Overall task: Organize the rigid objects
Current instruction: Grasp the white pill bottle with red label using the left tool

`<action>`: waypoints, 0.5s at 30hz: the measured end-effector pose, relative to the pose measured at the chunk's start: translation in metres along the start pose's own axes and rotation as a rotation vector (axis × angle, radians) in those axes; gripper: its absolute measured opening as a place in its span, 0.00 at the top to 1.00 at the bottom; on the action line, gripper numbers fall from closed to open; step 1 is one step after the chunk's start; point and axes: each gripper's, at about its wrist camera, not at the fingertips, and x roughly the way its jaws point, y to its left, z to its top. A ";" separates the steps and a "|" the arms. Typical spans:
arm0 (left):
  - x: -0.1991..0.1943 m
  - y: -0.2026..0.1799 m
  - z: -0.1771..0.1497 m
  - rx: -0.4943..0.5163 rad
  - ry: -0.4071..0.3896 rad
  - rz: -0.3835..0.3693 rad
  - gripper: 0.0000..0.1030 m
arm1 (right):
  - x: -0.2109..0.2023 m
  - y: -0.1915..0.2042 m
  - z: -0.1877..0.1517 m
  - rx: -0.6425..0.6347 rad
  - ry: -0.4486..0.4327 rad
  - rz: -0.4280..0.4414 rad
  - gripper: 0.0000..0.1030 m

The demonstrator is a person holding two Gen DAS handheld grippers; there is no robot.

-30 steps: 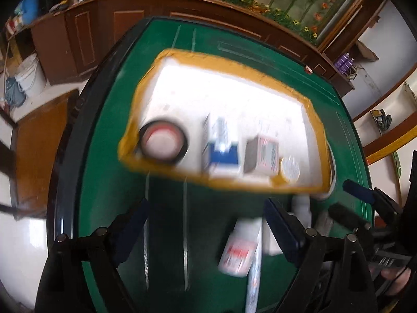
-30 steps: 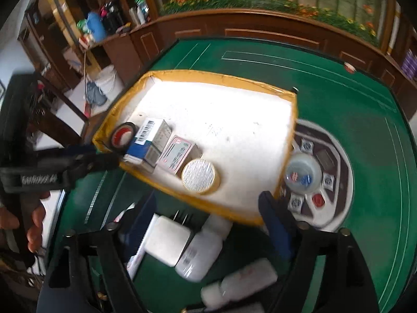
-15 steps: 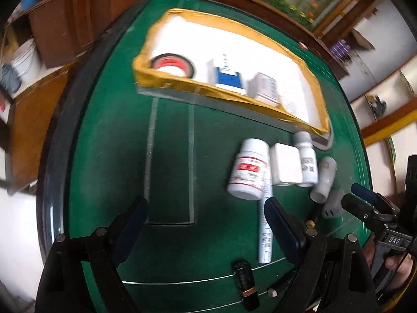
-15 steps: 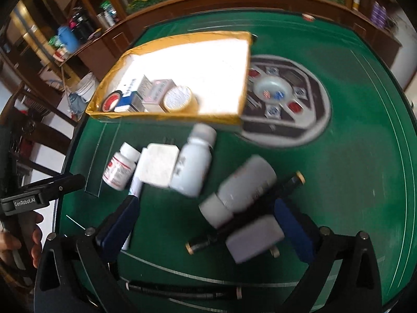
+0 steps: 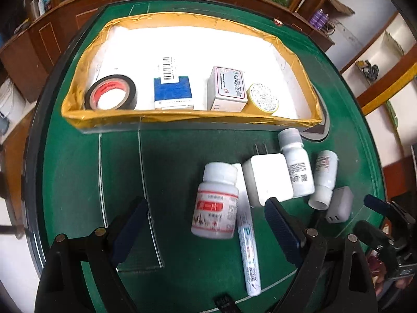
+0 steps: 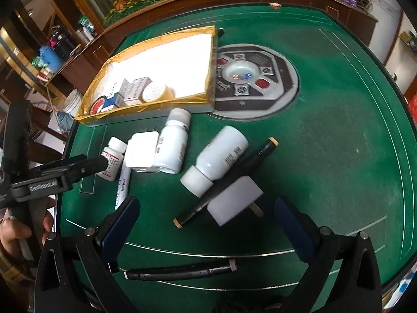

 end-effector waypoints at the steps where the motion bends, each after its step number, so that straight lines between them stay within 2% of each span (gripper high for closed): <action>1: 0.003 -0.001 0.000 0.006 0.003 0.012 0.11 | 0.000 -0.002 -0.001 0.006 0.001 0.000 0.00; 2: 0.006 -0.001 0.001 0.010 0.010 0.019 0.13 | -0.001 -0.003 -0.001 0.011 0.000 -0.001 0.00; 3: 0.009 -0.001 0.001 0.012 0.019 0.020 0.20 | -0.002 -0.005 -0.001 0.018 -0.002 -0.002 0.00; 7: 0.015 -0.005 -0.001 0.031 0.037 0.000 0.60 | -0.002 -0.013 0.001 0.054 0.010 -0.004 0.00; 8: 0.016 -0.006 -0.001 0.037 0.039 -0.011 0.64 | -0.002 -0.014 0.001 0.061 0.012 -0.001 0.00; 13: 0.013 -0.008 -0.012 0.037 0.045 -0.005 0.64 | -0.003 -0.022 0.005 0.093 0.010 0.013 0.01; 14: 0.012 -0.005 -0.014 0.024 0.049 -0.014 0.64 | -0.003 -0.022 0.006 0.092 0.018 0.007 0.04; 15: 0.010 -0.002 -0.021 0.017 0.052 -0.021 0.64 | -0.001 -0.022 0.006 0.091 0.032 -0.006 0.17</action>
